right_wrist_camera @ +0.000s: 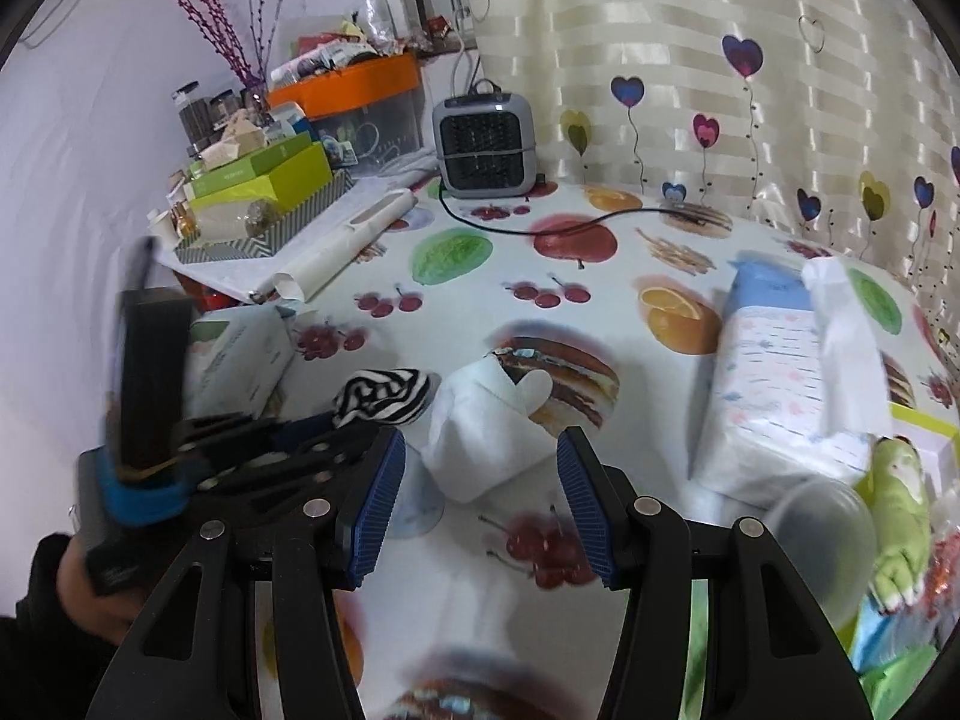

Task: Organize soft objects
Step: 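Grasp the black-and-white striped sock with the left gripper while the right grasps the white sock, then lift the striped sock and white sock and carry them over the box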

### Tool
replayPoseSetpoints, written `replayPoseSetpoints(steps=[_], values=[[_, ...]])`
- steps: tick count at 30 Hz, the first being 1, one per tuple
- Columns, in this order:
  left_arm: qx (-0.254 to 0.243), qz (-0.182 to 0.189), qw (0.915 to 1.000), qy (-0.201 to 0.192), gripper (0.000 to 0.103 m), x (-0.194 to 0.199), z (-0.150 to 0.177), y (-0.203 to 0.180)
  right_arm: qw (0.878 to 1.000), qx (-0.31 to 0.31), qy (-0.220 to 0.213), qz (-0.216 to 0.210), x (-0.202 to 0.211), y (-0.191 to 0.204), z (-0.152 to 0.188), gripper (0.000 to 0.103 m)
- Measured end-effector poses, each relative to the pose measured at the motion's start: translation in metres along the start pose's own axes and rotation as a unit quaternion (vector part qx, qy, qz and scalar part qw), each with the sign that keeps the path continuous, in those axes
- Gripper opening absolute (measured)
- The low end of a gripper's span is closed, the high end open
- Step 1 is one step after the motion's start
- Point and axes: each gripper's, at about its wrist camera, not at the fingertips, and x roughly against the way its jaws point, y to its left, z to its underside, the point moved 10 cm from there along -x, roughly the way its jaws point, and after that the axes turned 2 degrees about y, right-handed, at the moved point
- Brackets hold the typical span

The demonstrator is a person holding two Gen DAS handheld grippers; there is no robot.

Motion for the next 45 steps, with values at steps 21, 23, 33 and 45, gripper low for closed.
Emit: replayPoseSetpoints(steps=[21, 23, 33, 45], values=[[0.034, 0.018, 0.9987, -0.035, 0.013, 0.02, -0.008, 0.009, 0.998, -0.038, 0.047, 0.007, -0.07, -0.006, 0.0, 0.036], [0.034, 0.019, 0.9986, -0.035, 0.013, 0.02, -0.008, 0.009, 0.998, -0.038, 0.046, 0.005, -0.068, -0.005, 0.0, 0.031], [0.025, 0.018, 0.9981, -0.054, 0.013, 0.031, -0.01, 0.003, 0.999, -0.033, 0.009, -0.006, -0.025, 0.005, -0.001, 0.03], [0.014, 0.025, 0.9962, -0.082, 0.013, 0.075, -0.008, -0.024, 0.998, -0.032, -0.046, -0.017, 0.049, 0.011, 0.002, 0.03]])
